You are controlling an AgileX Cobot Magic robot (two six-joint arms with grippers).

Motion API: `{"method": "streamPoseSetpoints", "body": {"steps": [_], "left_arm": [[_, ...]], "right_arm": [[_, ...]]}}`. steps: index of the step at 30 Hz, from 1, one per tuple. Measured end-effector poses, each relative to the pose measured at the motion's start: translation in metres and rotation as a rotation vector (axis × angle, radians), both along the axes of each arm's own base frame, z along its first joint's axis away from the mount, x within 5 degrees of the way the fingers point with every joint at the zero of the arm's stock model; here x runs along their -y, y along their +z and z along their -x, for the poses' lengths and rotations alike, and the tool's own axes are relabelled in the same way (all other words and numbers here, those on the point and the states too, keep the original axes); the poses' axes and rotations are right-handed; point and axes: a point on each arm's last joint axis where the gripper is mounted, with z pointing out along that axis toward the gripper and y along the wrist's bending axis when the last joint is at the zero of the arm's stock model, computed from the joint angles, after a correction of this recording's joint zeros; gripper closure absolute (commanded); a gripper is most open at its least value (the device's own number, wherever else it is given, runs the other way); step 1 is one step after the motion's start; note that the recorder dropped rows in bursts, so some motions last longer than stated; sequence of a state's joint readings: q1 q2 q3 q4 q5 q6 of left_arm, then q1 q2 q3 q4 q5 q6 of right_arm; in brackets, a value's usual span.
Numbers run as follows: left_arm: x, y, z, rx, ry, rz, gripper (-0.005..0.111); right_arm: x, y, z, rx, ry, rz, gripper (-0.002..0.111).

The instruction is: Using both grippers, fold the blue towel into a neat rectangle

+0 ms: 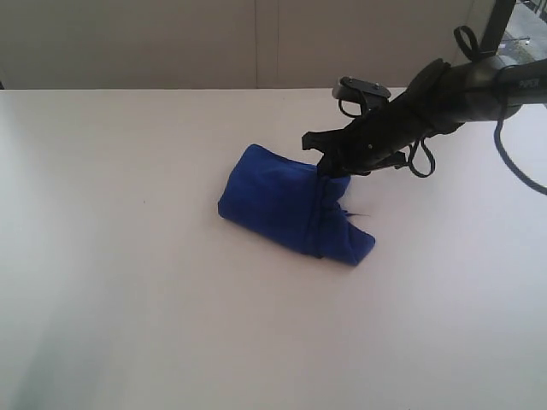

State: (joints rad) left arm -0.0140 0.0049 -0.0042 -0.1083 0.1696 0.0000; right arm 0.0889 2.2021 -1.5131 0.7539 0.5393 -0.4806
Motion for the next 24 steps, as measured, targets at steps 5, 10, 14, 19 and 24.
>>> {"method": "streamPoseSetpoints", "body": {"steps": [5,10,14,19,24], "left_arm": [[0.0,0.0,0.0,0.0,0.0,0.0,0.107],[0.0,0.0,0.0,0.0,0.0,0.0,0.107],[0.0,0.0,0.0,0.0,0.0,0.0,0.107],[0.0,0.0,0.0,0.0,0.0,0.0,0.107],[0.0,0.0,0.0,0.0,0.0,0.0,0.107]], "right_arm": [[0.005,0.002,0.0,0.035,0.042,0.092,0.088],[0.004,0.011,-0.001,0.061,0.036,0.104,0.088],[-0.005,0.003,0.0,0.047,0.05,0.106,0.088],[-0.015,-0.001,0.002,0.043,0.079,0.111,0.088],[-0.032,-0.001,0.007,0.044,0.157,0.124,0.088]]}}
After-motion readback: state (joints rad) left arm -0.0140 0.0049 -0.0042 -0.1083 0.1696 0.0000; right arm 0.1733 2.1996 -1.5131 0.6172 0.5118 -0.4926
